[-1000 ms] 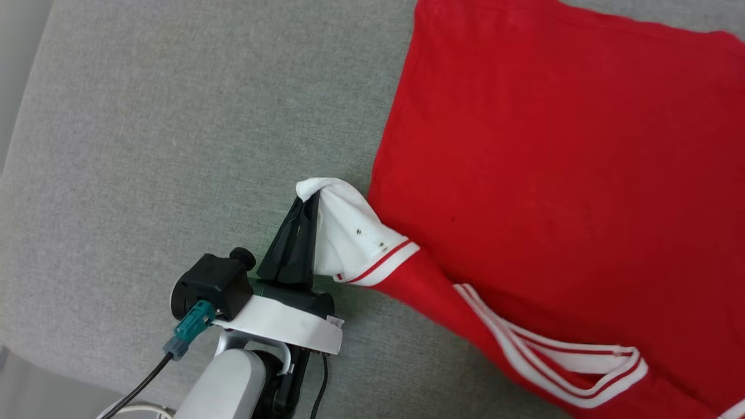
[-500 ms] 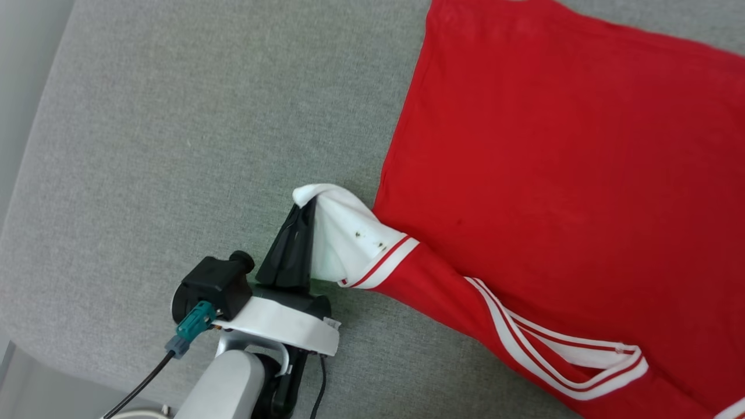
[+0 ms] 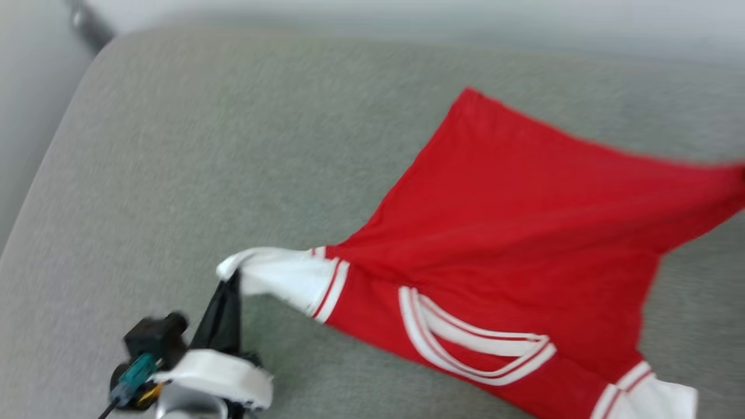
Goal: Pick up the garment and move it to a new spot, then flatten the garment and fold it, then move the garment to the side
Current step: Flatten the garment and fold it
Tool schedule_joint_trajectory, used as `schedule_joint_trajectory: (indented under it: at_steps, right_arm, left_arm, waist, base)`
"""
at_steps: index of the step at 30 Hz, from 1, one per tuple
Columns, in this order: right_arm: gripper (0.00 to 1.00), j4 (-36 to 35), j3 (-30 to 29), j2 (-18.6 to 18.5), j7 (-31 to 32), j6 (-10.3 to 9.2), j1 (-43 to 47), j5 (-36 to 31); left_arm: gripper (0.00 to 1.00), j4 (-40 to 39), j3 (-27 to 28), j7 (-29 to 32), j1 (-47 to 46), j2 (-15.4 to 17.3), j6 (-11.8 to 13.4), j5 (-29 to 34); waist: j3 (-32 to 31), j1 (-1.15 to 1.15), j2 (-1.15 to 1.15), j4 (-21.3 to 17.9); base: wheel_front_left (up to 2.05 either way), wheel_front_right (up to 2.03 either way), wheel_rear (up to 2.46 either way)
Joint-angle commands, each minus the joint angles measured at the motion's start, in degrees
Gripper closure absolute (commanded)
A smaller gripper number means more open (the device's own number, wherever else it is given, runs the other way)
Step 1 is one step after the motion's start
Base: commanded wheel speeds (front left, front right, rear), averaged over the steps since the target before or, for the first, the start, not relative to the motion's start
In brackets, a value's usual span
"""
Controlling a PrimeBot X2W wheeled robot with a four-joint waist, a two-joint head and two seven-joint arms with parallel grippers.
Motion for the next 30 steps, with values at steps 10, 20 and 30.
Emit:
schedule_joint_trajectory:
  at_steps: [10,20,30]
  right_arm:
    - [1.00,-10.6,-3.1,0.1,1.7,-0.02,32.2,3.8]
    - [0.00,-16.1,-1.6,6.4,1.2,-0.02,51.3,7.1]
    - [0.00,-15.9,-5.4,10.6,-25.3,-0.02,41.8,3.6]
  left_arm:
    - [1.00,-2.1,3.5,2.6,7.8,4.1,2.9,-1.9]
    - [1.00,-3.8,4.3,4.5,9.8,5.5,4.5,-2.4]
    - [1.00,-6.6,3.6,6.0,7.4,5.6,5.1,-2.0]
  waist:
    - [-11.6,0.00,0.00,-13.5]
    - [-11.6,0.00,0.00,-17.7]
    - [-8.1,0.00,0.00,-17.1]
  base:
    - [0.00,0.00,0.00]
    - [0.00,0.00,0.00]
    - [0.00,0.00,0.00]
